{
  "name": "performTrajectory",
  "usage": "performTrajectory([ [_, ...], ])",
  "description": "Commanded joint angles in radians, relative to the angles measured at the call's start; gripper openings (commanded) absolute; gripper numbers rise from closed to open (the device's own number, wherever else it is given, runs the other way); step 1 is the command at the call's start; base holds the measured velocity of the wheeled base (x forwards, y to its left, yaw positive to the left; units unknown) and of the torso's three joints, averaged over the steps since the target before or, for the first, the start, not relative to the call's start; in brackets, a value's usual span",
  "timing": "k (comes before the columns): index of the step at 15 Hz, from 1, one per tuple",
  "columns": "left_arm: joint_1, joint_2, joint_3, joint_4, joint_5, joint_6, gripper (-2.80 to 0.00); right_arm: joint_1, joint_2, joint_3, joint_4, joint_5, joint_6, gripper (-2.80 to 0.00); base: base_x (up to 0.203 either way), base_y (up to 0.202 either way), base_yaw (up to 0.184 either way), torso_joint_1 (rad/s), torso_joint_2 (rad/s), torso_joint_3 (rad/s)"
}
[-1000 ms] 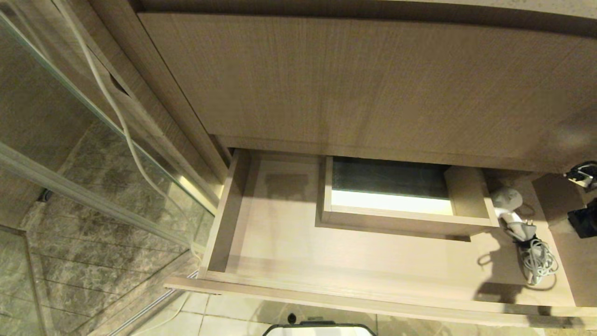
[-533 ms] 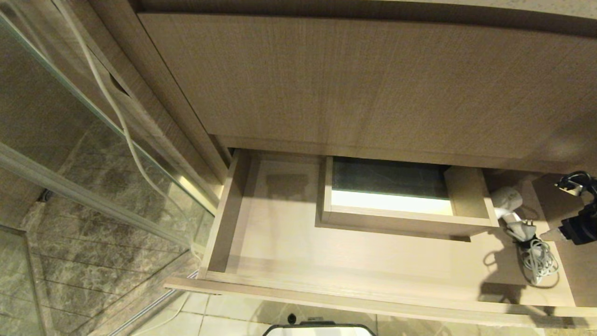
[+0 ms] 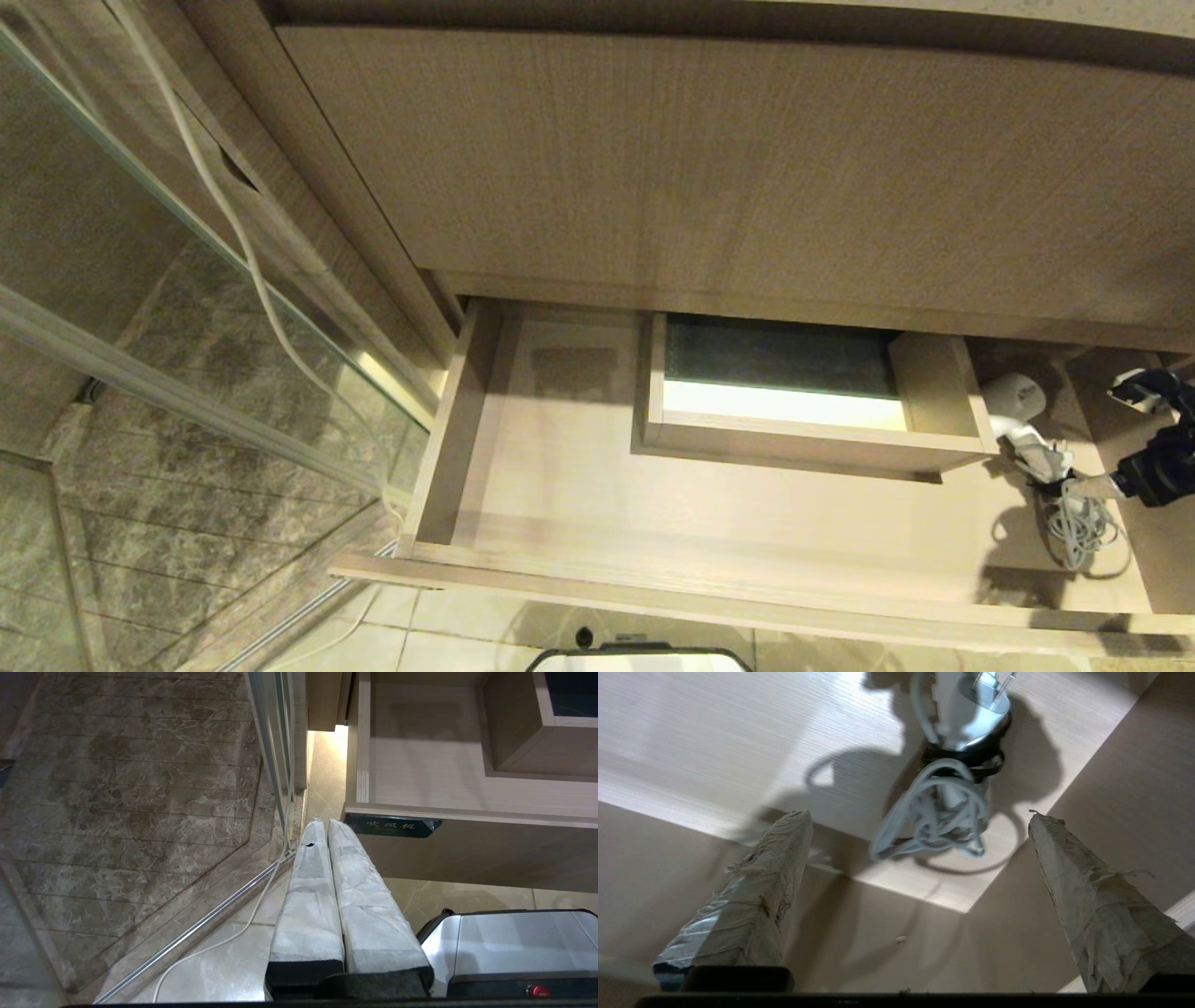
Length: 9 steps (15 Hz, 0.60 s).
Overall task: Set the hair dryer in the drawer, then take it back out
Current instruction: Take the hairdryer out
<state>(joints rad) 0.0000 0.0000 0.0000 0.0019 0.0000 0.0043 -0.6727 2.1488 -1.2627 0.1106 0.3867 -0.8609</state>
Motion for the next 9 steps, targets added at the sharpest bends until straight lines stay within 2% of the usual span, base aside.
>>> performTrajectory([
  [1,0.000,0.000,0.000,0.000,0.000,0.000,-2.80,-0.009,0.061,-0.020,-0.012,0.013,-0.022,0.00,0.000,0.000,0.000,0.000,0.00,0.000],
  [9,0.000,0.000,0.000,0.000,0.000,0.000,-2.80,0.011,0.192,-0.126,-0.055,0.019,-0.018,0.00,0.000,0.000,0.000,0.000,0.00,0.000],
])
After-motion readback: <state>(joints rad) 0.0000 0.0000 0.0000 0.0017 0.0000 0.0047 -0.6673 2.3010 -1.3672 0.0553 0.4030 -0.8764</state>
